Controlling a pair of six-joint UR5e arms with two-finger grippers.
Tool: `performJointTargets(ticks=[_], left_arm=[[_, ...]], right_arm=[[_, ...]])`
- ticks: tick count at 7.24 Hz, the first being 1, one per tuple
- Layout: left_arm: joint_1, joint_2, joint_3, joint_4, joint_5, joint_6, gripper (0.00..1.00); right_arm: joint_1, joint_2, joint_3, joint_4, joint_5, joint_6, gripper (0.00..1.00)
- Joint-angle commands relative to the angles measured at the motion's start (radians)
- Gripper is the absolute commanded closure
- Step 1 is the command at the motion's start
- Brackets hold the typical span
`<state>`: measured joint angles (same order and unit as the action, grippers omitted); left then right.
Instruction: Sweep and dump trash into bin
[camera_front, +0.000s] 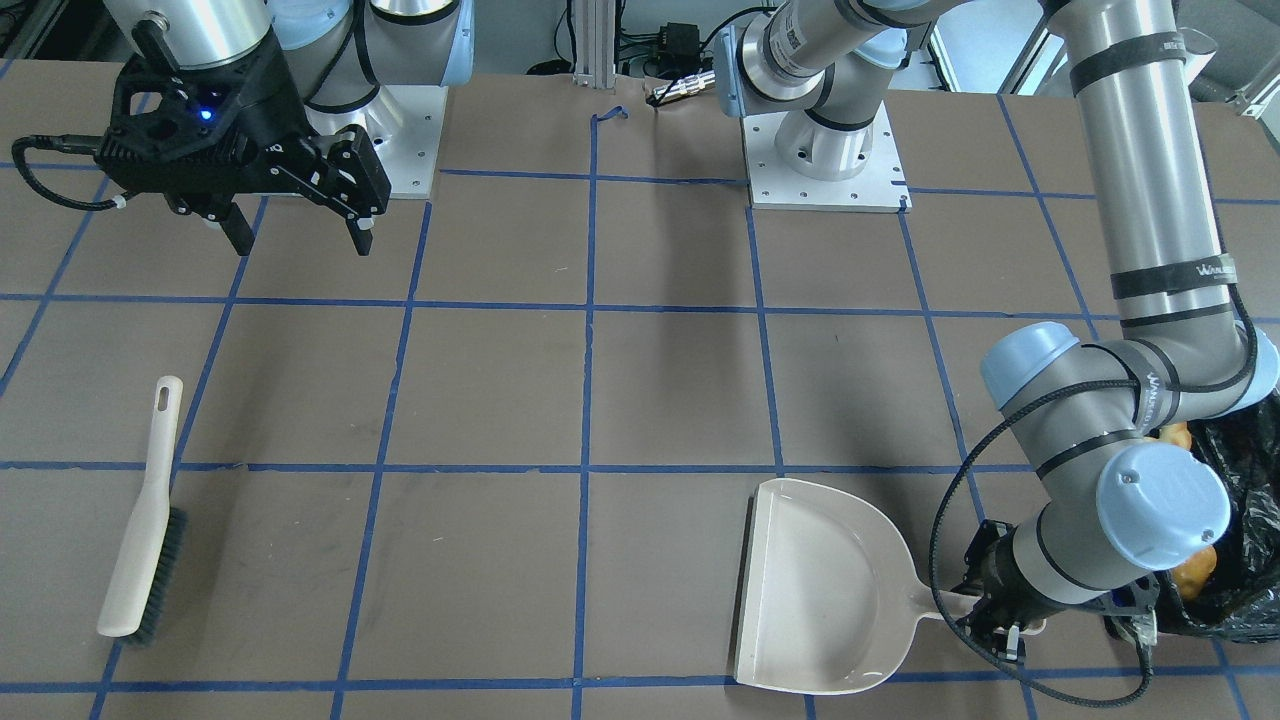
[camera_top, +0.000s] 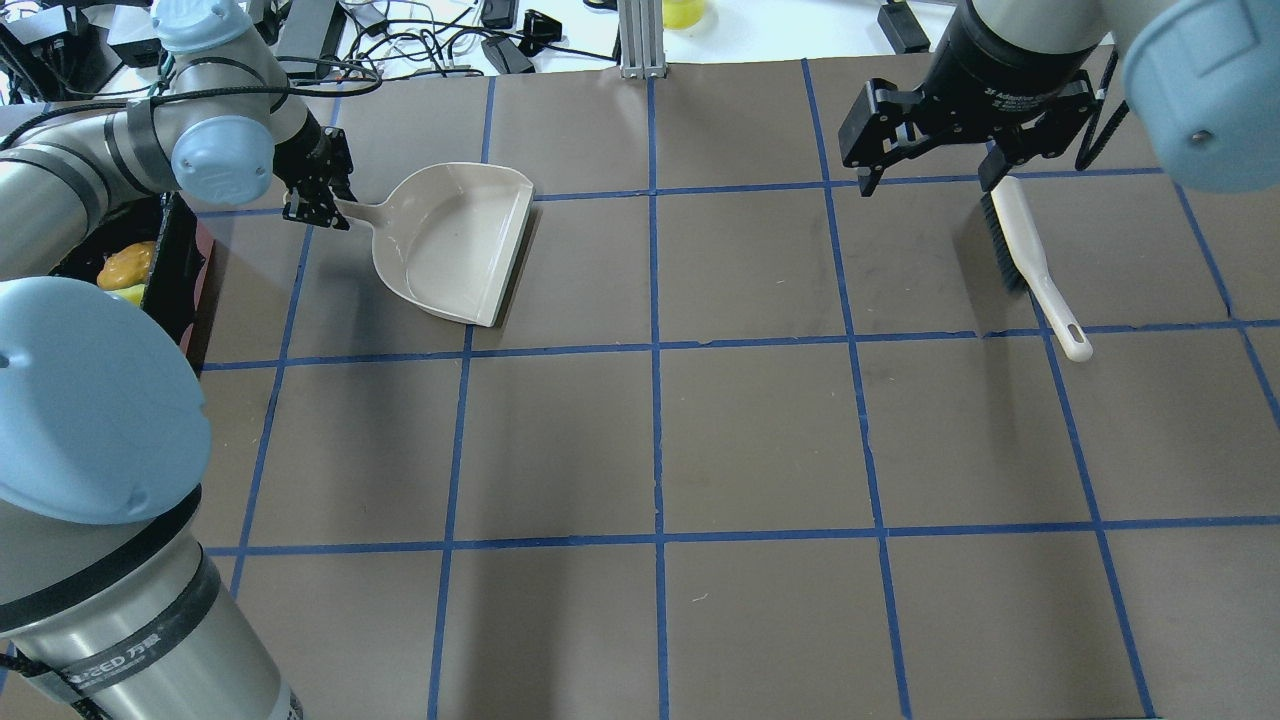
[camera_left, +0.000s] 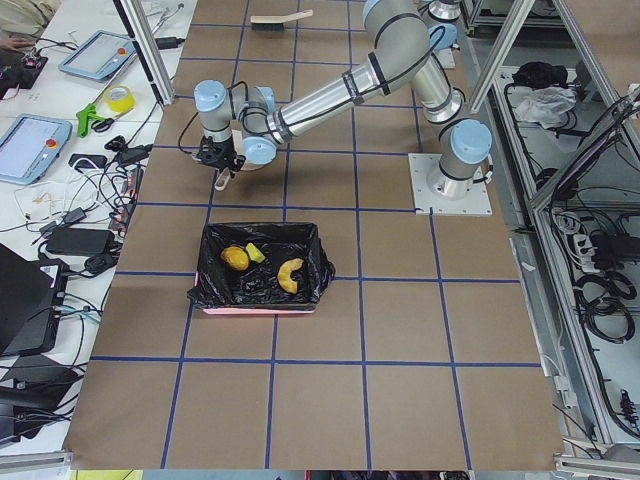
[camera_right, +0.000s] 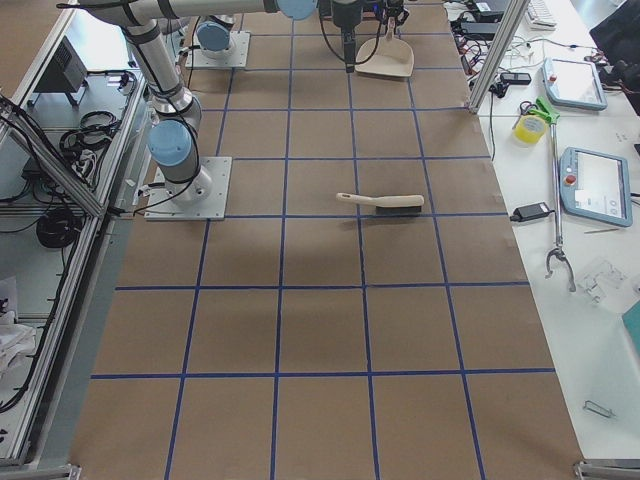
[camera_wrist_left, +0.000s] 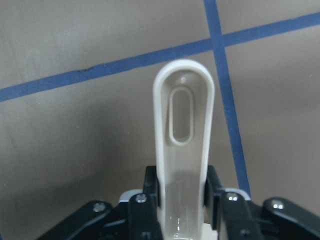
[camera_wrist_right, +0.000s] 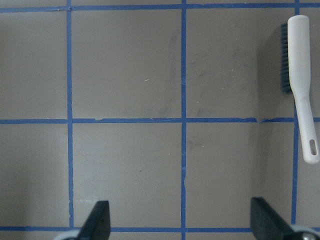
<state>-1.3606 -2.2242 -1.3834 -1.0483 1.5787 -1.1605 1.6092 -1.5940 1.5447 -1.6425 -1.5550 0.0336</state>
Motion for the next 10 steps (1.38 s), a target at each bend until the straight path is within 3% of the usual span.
performJointTargets(ticks=[1, 10], left_arm=[[-0.008, -0.006, 0.003, -0.009, -0.002, -0.047, 0.51], [-0.015, 0.049, 0.007, -0.139, -0.003, 0.030, 0.47]], right_arm=[[0.000, 0.000, 0.000, 0.001, 0.000, 0.000, 0.00], [0.000, 0.000, 0.002, 0.001, 0.001, -0.001, 0.00]])
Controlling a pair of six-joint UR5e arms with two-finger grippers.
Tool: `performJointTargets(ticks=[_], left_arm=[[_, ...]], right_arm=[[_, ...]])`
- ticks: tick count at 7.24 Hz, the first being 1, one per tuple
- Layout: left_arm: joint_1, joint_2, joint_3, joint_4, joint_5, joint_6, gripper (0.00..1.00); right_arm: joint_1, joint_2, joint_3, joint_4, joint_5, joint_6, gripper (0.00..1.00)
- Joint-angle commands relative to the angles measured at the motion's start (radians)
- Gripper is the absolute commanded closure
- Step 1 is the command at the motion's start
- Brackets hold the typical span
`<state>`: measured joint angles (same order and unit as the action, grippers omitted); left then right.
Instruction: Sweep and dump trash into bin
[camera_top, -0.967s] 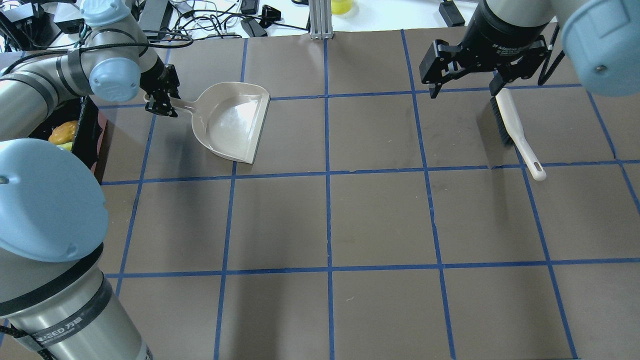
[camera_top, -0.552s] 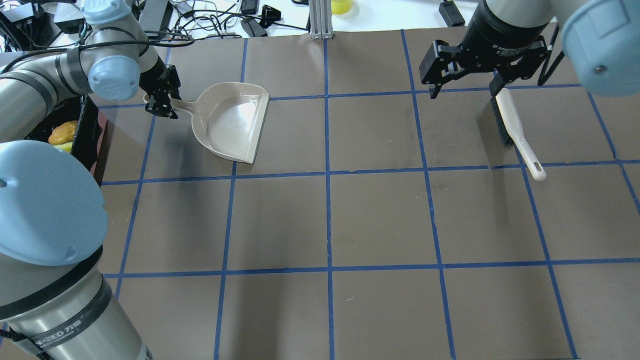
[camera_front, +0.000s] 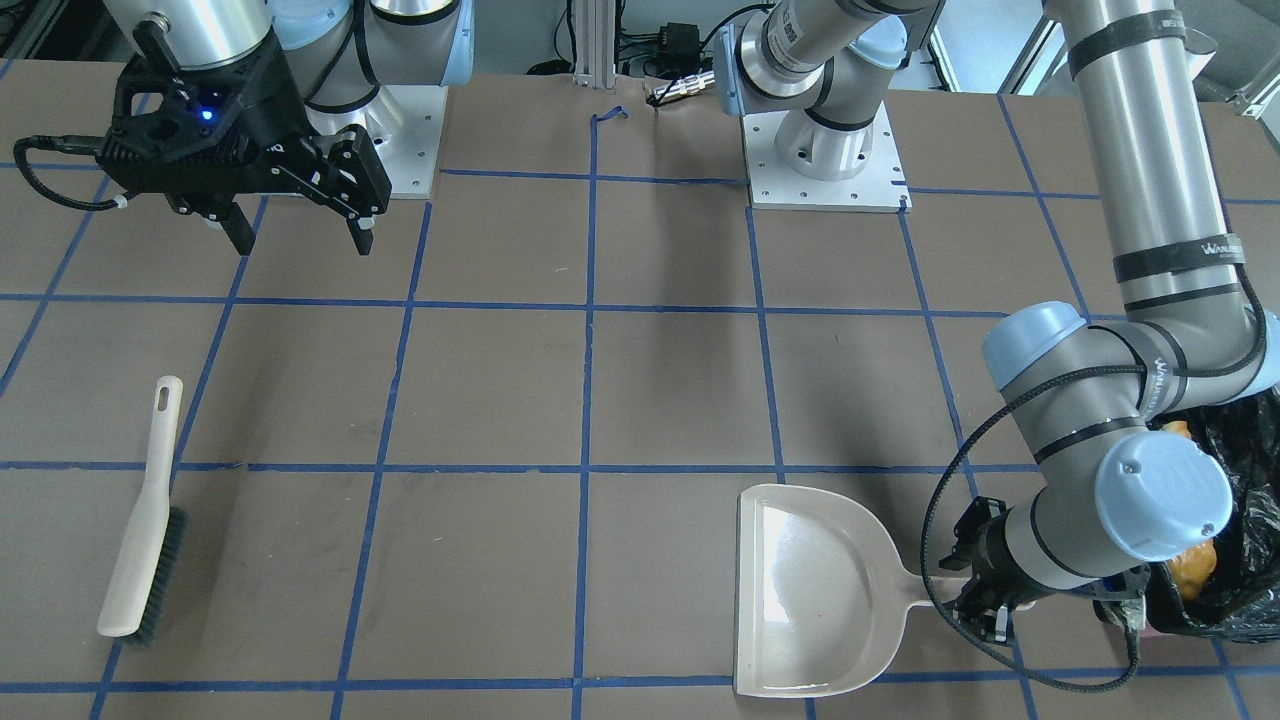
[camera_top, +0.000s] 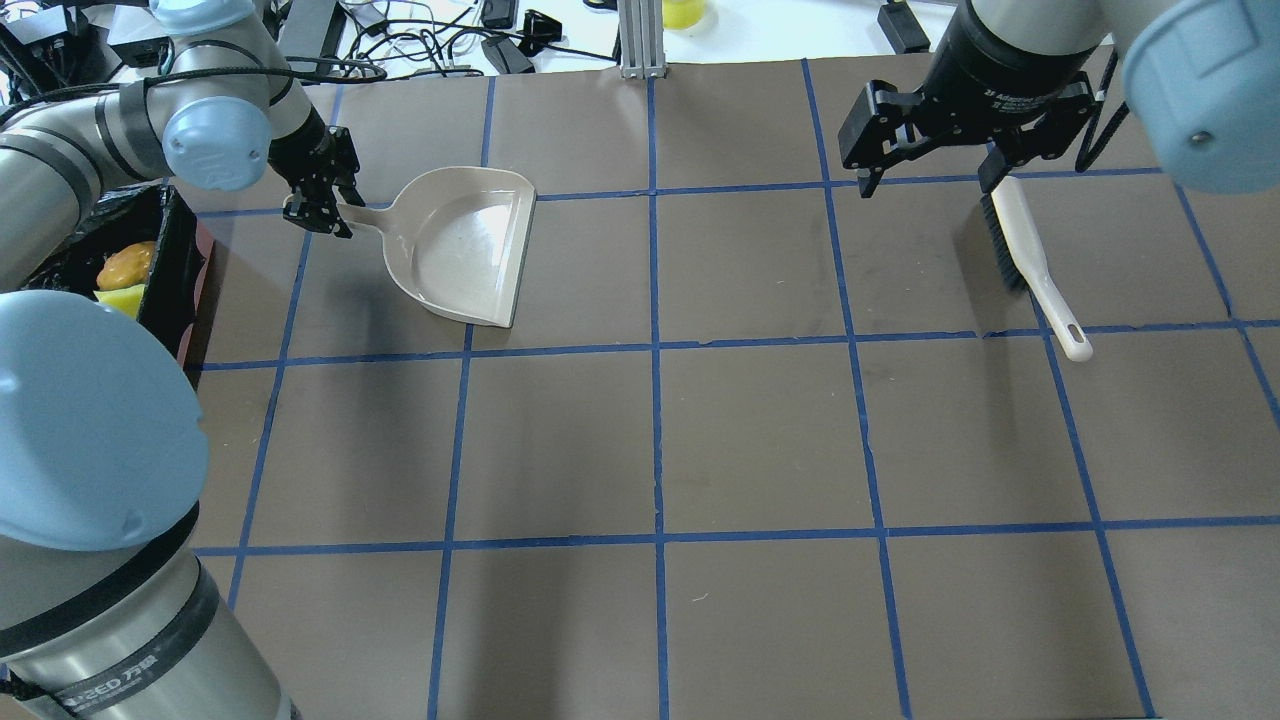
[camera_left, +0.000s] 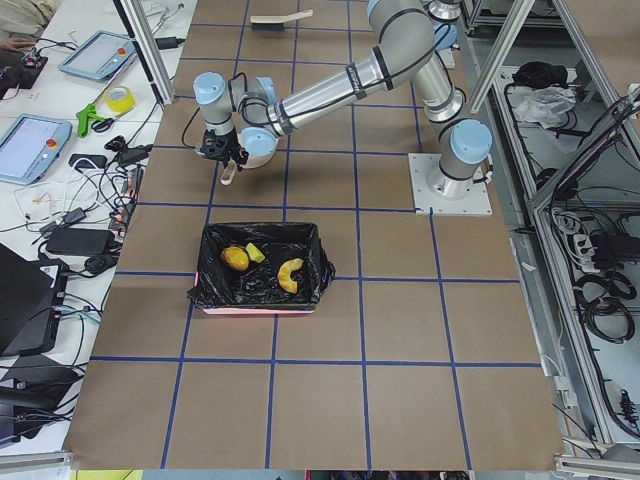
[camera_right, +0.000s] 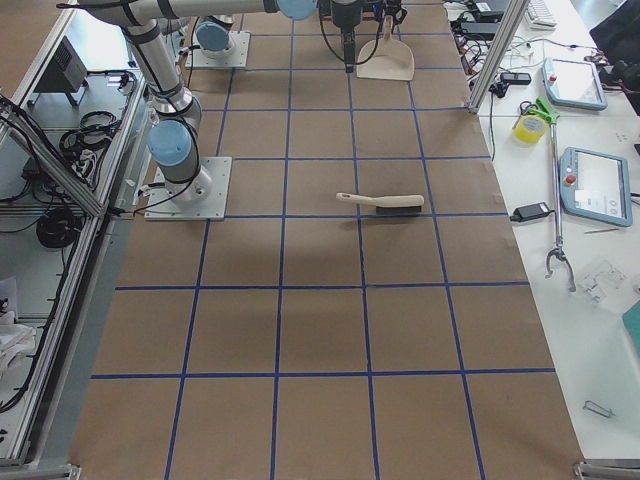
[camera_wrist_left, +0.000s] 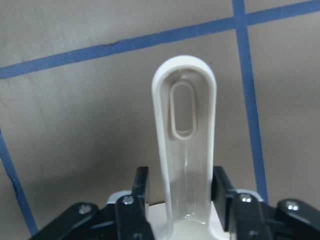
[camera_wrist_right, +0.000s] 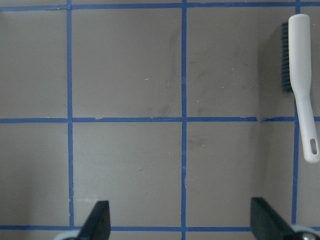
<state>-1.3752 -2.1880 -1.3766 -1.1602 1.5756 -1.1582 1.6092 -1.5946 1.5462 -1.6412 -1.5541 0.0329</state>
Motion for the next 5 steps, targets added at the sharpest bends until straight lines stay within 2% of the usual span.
performJointTargets(ticks=[1, 4, 5], left_arm=[[0.001, 0.031, 0.005, -0.059, -0.003, 0.060, 0.47], [-0.004, 0.062, 0.082, -0.189, 0.000, 0.178, 0.45], [-0.007, 0.086, 0.134, -0.284, -0.002, 0.266, 0.45]], right_arm=[[0.000, 0.001, 0.000, 0.000, 0.000, -0.001, 0.00], [0.000, 0.001, 0.000, 0.001, 0.000, -0.001, 0.00], [0.000, 0.001, 0.000, 0.000, 0.000, -0.001, 0.00]])
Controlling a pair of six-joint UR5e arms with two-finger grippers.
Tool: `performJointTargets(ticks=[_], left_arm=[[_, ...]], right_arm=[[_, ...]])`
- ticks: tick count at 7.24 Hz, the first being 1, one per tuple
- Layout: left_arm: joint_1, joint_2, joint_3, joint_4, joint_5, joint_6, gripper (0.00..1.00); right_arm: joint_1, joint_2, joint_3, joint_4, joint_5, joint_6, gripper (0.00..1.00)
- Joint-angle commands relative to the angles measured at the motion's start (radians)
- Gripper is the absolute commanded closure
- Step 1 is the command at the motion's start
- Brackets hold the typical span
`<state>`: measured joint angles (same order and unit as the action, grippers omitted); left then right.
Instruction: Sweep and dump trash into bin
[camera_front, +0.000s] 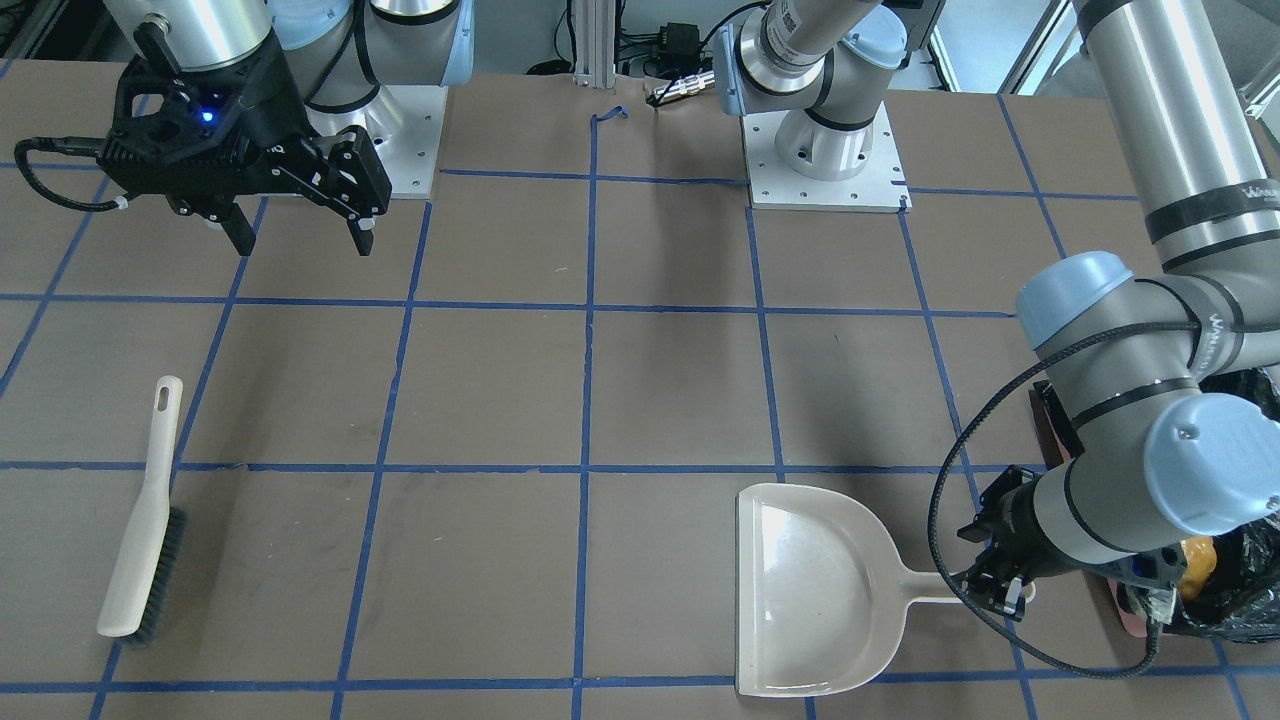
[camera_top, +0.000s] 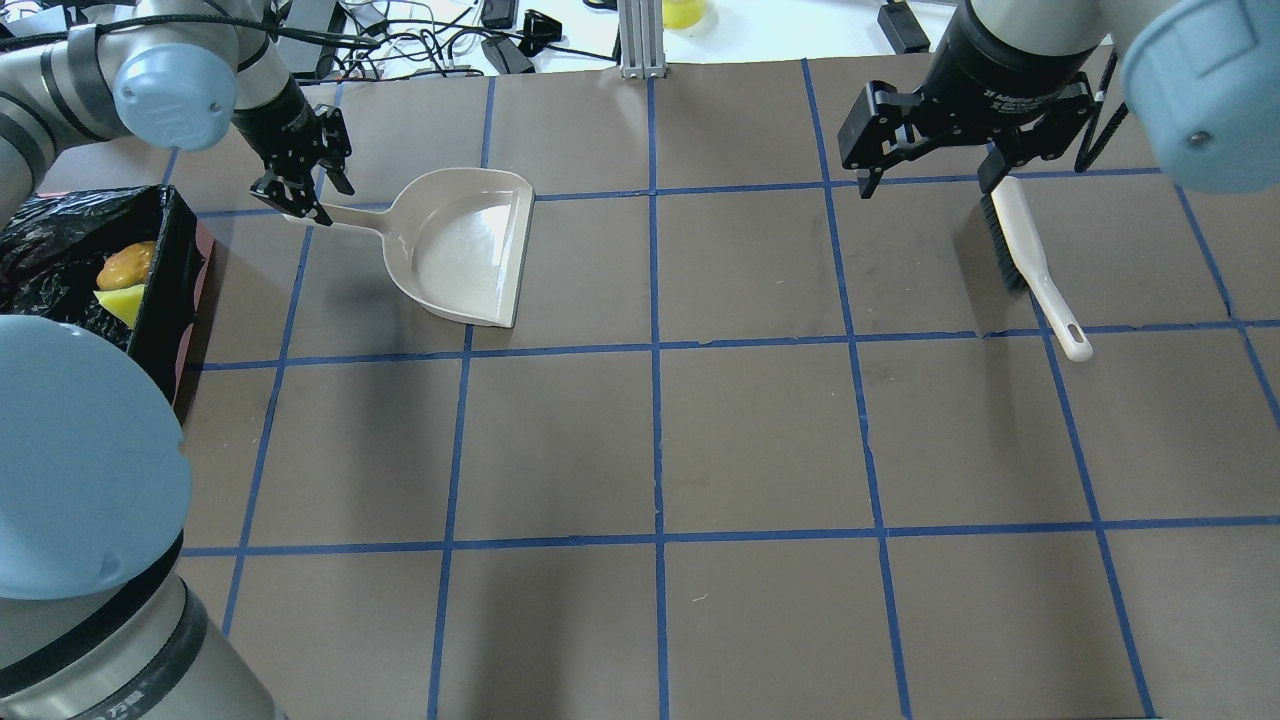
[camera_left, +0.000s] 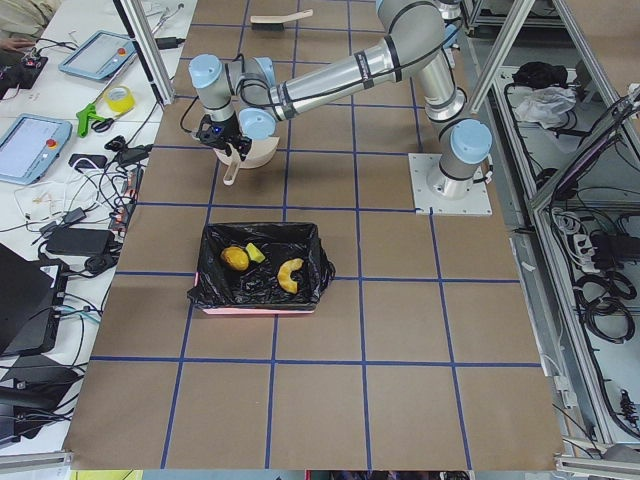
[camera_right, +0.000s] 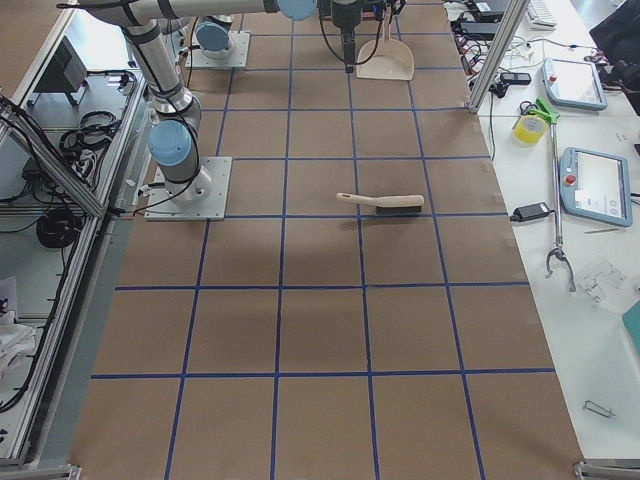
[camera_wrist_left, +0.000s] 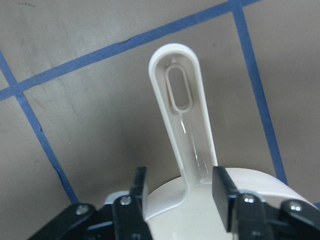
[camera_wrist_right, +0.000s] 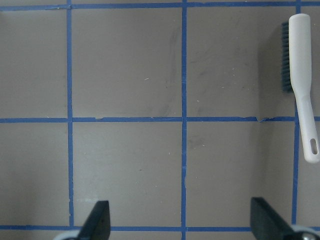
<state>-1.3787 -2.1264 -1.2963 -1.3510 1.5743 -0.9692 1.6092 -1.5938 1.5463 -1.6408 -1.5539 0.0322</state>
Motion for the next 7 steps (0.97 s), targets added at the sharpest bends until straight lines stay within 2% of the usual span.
performJointTargets(ticks=[1, 2, 3, 5, 7], left_arm=[[-0.003, 0.051, 0.115, -0.138, 0.000, 0.277, 0.36], [-0.005, 0.072, 0.167, -0.178, -0.005, 0.340, 0.24], [-0.014, 0.092, 0.204, -0.200, -0.010, 0.340, 0.01], [-0.087, 0.120, 0.255, -0.297, -0.039, 0.398, 0.00], [-0.089, 0.146, 0.244, -0.301, -0.026, 0.470, 0.00]], right_arm=[[0.000, 0.000, 0.000, 0.001, 0.000, 0.000, 0.00], [0.000, 0.000, 0.000, -0.001, 0.000, 0.000, 0.00], [0.000, 0.000, 0.000, -0.001, 0.000, 0.000, 0.00], [0.000, 0.000, 0.000, -0.001, 0.002, 0.000, 0.00], [0.000, 0.000, 0.000, -0.001, 0.002, 0.000, 0.00]])
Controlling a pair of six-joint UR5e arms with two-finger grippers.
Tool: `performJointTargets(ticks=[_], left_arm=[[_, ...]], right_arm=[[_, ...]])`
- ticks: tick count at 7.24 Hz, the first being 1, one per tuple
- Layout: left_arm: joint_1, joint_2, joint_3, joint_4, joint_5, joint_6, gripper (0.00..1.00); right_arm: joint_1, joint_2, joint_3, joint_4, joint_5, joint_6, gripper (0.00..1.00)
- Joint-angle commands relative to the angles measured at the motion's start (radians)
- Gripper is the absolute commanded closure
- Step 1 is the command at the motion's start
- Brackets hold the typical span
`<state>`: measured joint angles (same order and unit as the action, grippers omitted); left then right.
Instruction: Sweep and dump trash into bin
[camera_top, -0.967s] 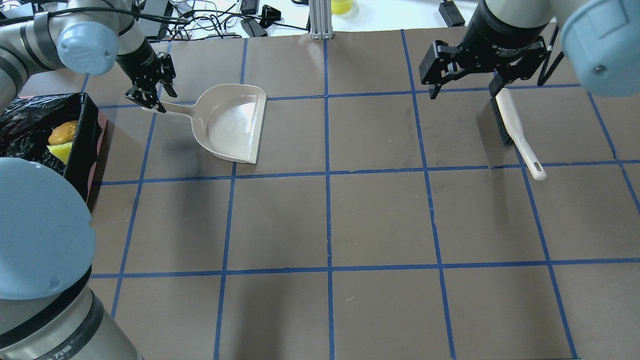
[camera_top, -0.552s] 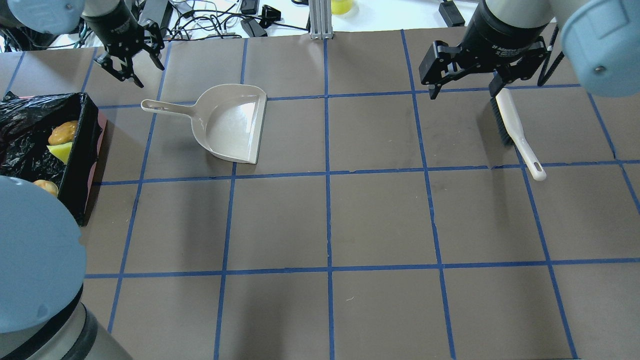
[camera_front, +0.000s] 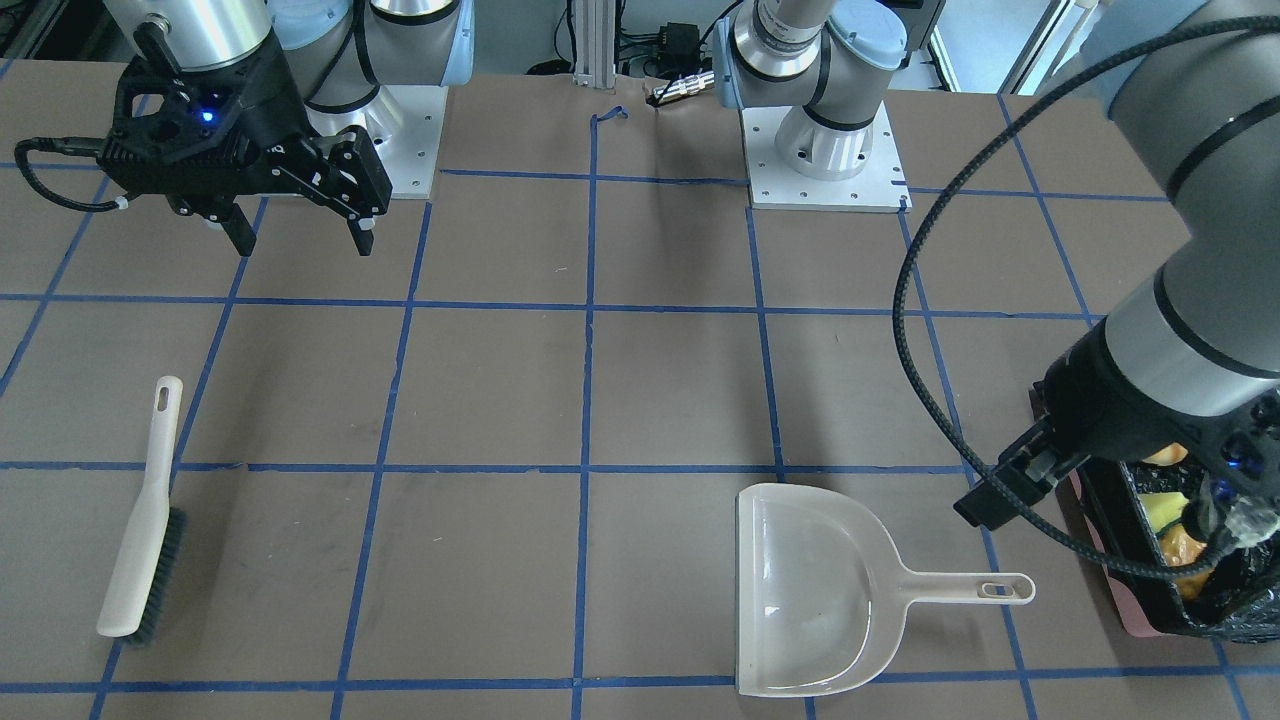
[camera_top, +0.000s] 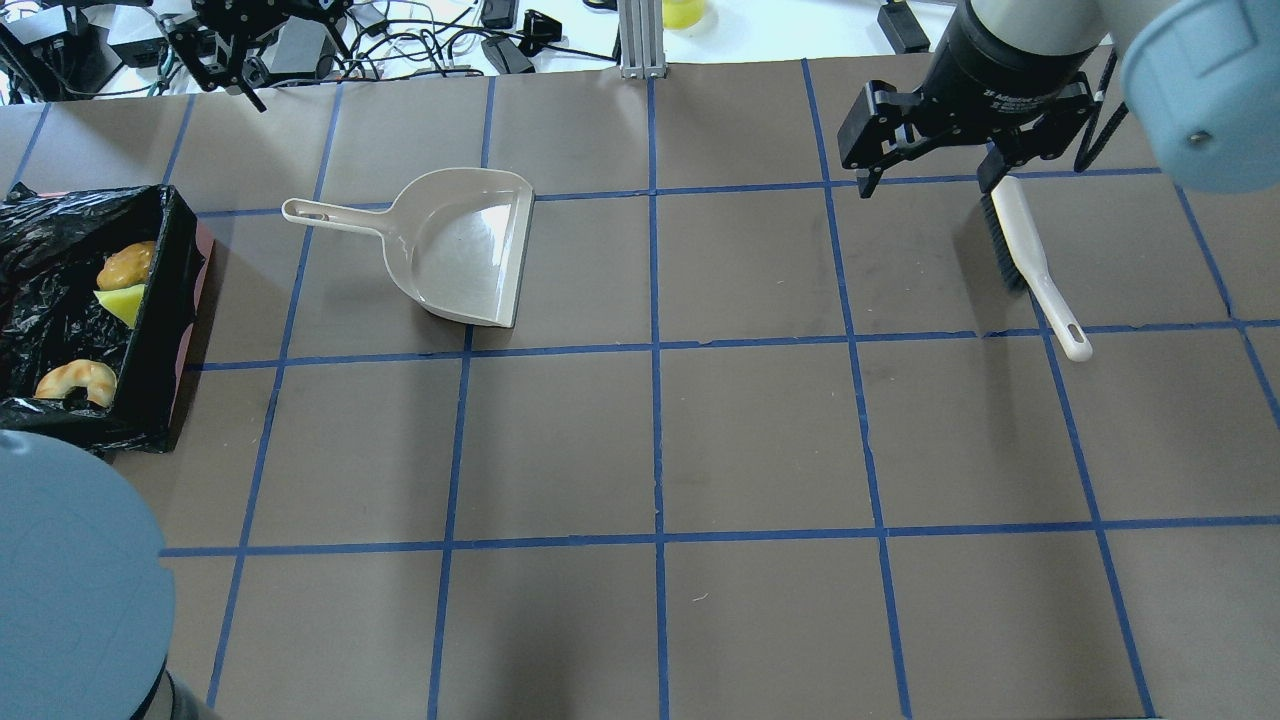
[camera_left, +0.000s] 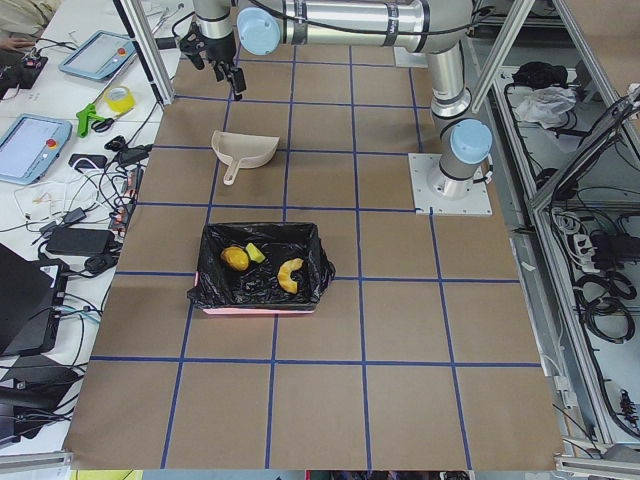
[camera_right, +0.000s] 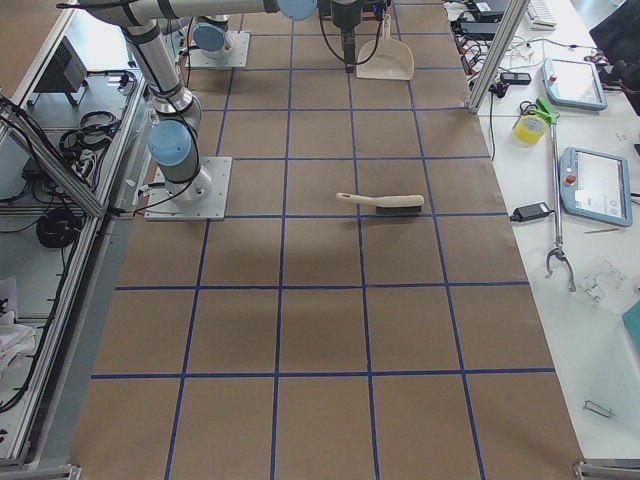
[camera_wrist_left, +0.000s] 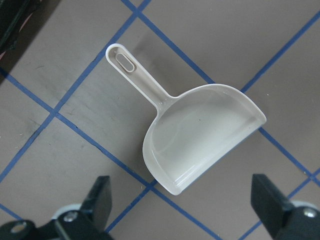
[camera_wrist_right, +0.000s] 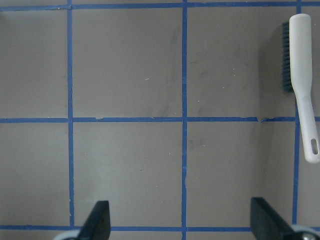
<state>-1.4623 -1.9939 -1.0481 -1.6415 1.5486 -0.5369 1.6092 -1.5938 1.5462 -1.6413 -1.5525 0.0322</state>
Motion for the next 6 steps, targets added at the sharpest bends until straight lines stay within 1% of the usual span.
performJointTargets(ticks=[1, 2, 3, 4, 5, 6], left_arm=[[-0.019, 0.030, -0.015, -0.032, -0.002, 0.157, 0.00], [-0.018, 0.065, -0.029, -0.065, -0.001, 0.266, 0.00], [-0.019, 0.113, -0.071, -0.090, 0.001, 0.294, 0.00], [-0.021, 0.172, -0.157, -0.089, -0.001, 0.308, 0.00], [-0.020, 0.240, -0.268, -0.072, -0.001, 0.319, 0.00], [-0.021, 0.310, -0.373, -0.028, -0.001, 0.321, 0.00]], right_arm=[[0.000, 0.000, 0.000, 0.000, 0.000, 0.000, 0.00], [0.000, 0.000, 0.000, -0.002, 0.000, 0.000, 0.00], [0.000, 0.000, 0.000, 0.000, 0.000, 0.000, 0.00], [0.000, 0.000, 0.000, -0.002, 0.000, 0.000, 0.00], [0.000, 0.000, 0.000, 0.000, 0.000, 0.000, 0.00], [0.000, 0.000, 0.000, -0.002, 0.000, 0.000, 0.00]])
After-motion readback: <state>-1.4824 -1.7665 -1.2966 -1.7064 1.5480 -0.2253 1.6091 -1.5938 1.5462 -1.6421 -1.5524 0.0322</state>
